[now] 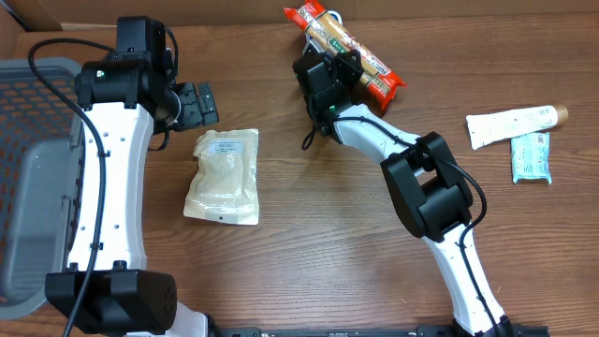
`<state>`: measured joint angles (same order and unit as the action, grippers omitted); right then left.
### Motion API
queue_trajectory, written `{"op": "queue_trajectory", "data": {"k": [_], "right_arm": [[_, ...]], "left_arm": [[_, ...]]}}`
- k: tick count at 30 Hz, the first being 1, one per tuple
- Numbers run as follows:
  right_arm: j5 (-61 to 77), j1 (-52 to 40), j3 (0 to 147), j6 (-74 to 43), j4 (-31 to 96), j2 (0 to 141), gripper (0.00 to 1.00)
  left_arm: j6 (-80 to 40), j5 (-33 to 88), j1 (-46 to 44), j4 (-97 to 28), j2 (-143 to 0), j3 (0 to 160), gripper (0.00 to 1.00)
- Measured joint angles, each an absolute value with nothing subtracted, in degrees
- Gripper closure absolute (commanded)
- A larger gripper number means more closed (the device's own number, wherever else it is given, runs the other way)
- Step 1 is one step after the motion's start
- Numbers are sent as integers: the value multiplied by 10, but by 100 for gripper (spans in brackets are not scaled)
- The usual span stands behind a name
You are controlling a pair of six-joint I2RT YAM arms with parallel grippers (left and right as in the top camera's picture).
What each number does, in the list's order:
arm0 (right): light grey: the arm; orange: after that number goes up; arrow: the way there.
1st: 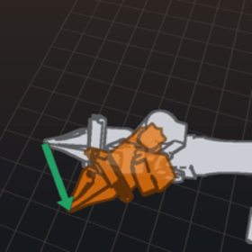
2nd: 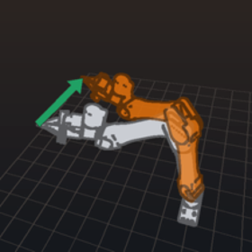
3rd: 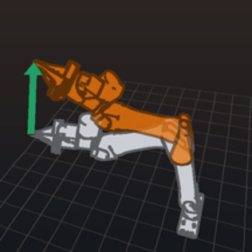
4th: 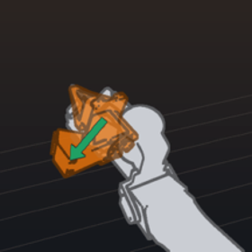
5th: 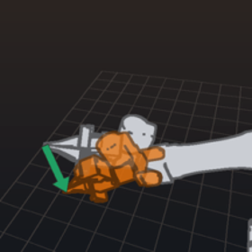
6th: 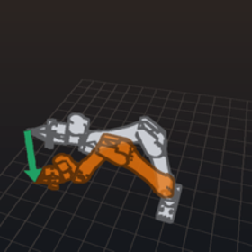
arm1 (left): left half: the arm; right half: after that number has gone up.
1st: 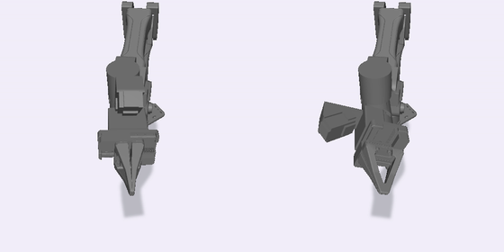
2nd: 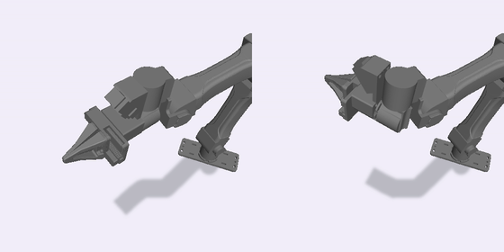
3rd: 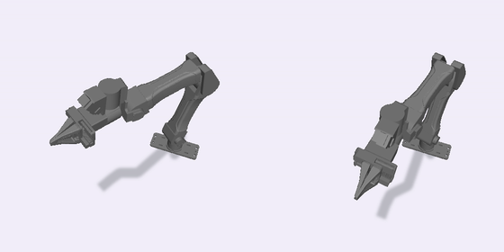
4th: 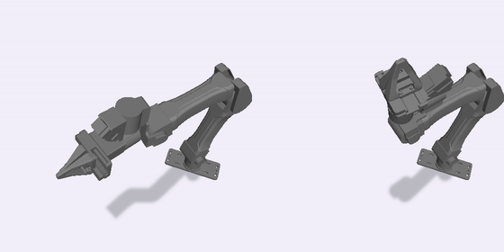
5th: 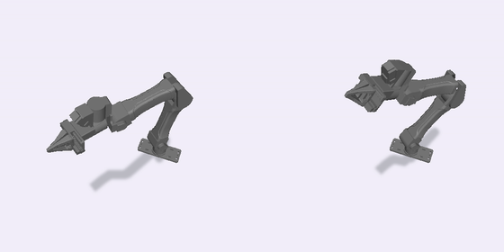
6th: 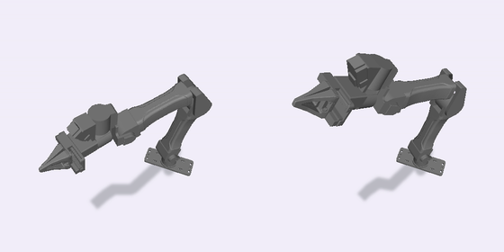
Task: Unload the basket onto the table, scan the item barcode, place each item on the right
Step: 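Lift the spaghetti pack and hold it up to the white scanner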
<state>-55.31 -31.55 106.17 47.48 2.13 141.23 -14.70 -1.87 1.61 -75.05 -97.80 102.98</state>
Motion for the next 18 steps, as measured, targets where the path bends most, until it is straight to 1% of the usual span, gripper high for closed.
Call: {"op": "queue_trajectory", "data": {"k": [12, 18], "right_arm": [[-613, -315, 1062, 493, -20, 1412, 96], [-646, -314, 1062, 529, -73, 1410, 96]], "left_arm": [[-147, -19, 16, -750, -978, 1030, 1], [-147, -19, 16, -750, -978, 1030, 0]]}}
